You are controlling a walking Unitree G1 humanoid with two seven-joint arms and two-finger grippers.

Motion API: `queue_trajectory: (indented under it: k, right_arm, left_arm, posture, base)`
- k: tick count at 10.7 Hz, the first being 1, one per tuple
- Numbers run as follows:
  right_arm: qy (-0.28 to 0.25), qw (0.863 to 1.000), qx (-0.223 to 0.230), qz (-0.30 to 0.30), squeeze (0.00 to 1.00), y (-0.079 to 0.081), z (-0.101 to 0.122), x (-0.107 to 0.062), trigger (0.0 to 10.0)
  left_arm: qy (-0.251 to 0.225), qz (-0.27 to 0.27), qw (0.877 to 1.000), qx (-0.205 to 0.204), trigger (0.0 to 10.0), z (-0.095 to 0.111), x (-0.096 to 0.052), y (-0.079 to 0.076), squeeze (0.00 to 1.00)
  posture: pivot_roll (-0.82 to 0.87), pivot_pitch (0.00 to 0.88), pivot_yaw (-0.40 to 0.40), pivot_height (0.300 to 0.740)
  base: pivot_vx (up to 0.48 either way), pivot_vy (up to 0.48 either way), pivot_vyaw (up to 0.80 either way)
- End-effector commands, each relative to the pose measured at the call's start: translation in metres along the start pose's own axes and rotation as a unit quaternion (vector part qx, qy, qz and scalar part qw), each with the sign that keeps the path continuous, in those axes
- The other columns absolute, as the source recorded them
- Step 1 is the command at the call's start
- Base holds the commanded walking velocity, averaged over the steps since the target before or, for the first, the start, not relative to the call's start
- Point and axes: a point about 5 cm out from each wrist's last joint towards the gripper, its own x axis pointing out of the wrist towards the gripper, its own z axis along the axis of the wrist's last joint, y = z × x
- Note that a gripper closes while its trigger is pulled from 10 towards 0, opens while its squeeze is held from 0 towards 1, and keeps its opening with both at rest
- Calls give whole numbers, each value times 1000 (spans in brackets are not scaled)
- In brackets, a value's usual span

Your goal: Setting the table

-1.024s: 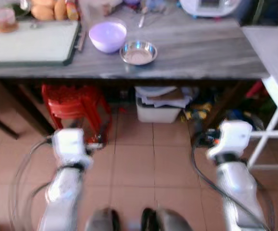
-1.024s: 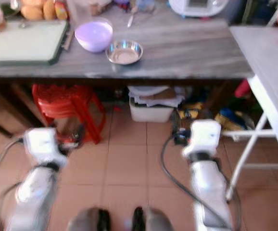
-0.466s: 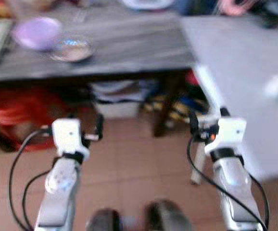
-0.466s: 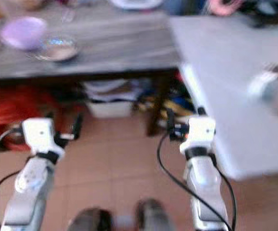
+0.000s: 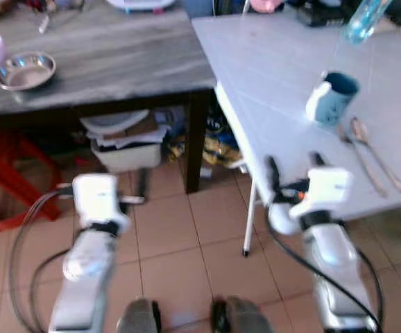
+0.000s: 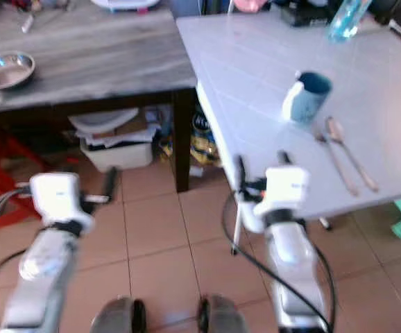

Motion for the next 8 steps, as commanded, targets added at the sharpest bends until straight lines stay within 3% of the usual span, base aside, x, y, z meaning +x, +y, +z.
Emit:
queue_trajectory:
  k: [1, 5, 8]
  right_arm:
    - [4, 1000, -2, -9, 0, -7, -1, -2, 10000]
    - [0, 1000, -8, -4, 0, -6, 2, -1, 10000]
    - [-2, 1000, -8, -3, 0, -5, 2, 0, 10000]
  left_arm:
    - [1, -12, 1000, -6, 10000, 0, 0, -7, 0]
    - [3, -15, 1000, -8, 10000, 1, 0, -10, 0]
    - [4, -16, 1000, -8, 10000, 1, 0, -10, 0]
  posture:
    - [-36, 178, -1, 740]
    - [-38, 195, 3, 740]
    - [-34, 203, 5, 740]
  base:
    - [0, -394, 0]
    - [0, -432, 0]
    - [295, -373, 658]
